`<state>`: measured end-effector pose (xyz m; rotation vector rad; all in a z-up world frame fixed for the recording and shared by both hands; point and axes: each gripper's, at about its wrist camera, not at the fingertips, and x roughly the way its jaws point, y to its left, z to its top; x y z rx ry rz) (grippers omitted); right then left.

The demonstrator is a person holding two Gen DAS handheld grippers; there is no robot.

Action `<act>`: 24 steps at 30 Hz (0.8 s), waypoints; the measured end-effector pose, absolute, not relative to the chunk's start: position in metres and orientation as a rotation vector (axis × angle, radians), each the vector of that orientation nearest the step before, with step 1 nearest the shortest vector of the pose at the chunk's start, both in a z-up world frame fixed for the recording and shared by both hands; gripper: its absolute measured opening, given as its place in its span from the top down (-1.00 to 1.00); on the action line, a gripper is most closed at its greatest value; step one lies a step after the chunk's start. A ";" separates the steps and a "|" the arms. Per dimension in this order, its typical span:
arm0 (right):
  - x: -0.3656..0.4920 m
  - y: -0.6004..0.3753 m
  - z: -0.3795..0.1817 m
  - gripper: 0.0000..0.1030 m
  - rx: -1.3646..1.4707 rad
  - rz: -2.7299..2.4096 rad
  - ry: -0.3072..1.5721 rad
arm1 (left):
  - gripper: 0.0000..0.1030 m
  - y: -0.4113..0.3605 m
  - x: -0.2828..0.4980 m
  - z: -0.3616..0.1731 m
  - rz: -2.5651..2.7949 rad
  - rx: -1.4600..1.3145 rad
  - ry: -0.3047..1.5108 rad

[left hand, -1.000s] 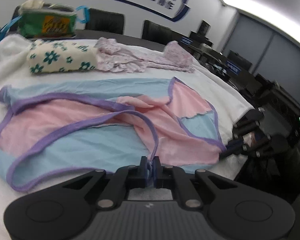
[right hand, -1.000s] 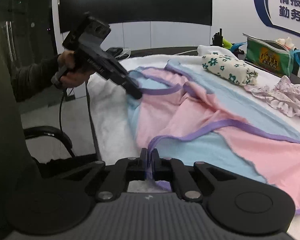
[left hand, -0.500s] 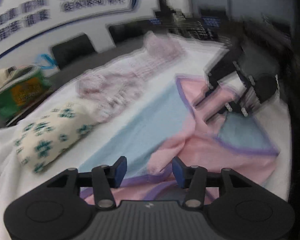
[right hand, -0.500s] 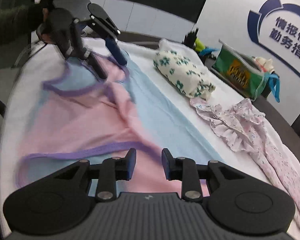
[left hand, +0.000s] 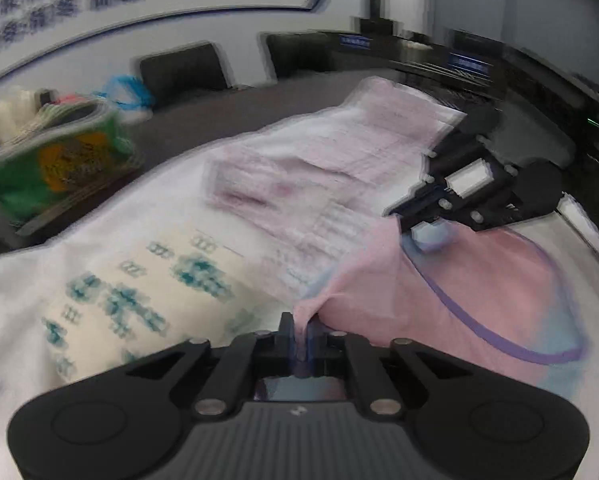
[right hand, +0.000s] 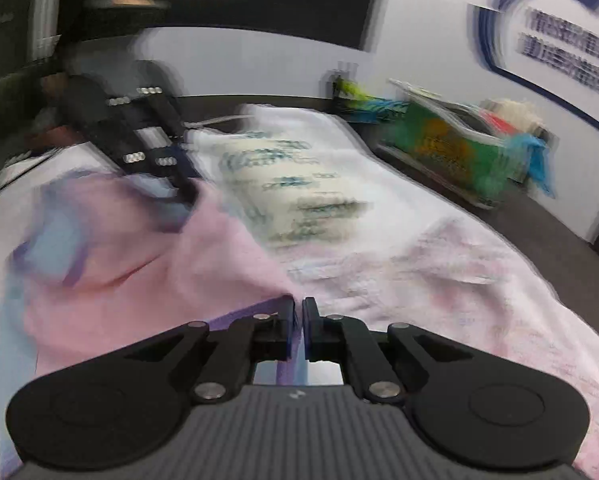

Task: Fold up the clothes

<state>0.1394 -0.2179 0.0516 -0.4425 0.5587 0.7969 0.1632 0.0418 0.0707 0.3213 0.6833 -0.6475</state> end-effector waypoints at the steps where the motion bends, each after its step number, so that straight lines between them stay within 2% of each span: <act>1: 0.154 -0.216 0.050 0.85 -0.432 0.752 0.583 | 0.36 0.042 0.172 0.069 -0.597 0.320 0.687; 2: 0.163 -0.215 0.046 0.73 -0.438 0.688 0.606 | 0.13 0.043 0.178 0.068 -0.551 0.319 0.696; 6: 0.154 -0.235 0.048 0.37 -0.405 0.595 0.580 | 0.08 0.071 0.145 0.076 -0.540 0.278 0.668; 8: 0.127 -0.251 0.054 0.28 -0.358 0.645 0.561 | 0.06 0.089 0.110 0.083 -0.575 0.253 0.671; 10: 0.085 -0.262 0.054 0.25 -0.352 0.739 0.549 | 0.02 0.103 0.068 0.082 -0.634 0.237 0.647; 13: 0.017 -0.267 0.040 0.14 -0.375 0.860 0.553 | -0.20 0.111 0.003 0.063 -0.715 0.209 0.617; 17: -0.050 -0.279 0.022 0.09 -0.354 0.845 0.579 | -0.20 0.094 -0.048 0.034 -0.769 0.245 0.609; 20: -0.074 -0.288 0.016 0.09 -0.326 0.807 0.571 | -0.20 0.083 -0.054 0.021 -0.728 0.277 0.580; 22: -0.085 -0.291 0.012 0.10 -0.312 0.794 0.549 | -0.11 0.078 -0.049 0.013 -0.687 0.303 0.568; 23: -0.087 -0.290 0.009 0.18 -0.307 0.801 0.534 | 0.19 0.080 -0.045 0.009 -0.691 0.288 0.580; 24: -0.088 -0.288 0.006 0.43 -0.310 0.797 0.536 | 0.45 0.084 -0.040 0.006 -0.703 0.262 0.598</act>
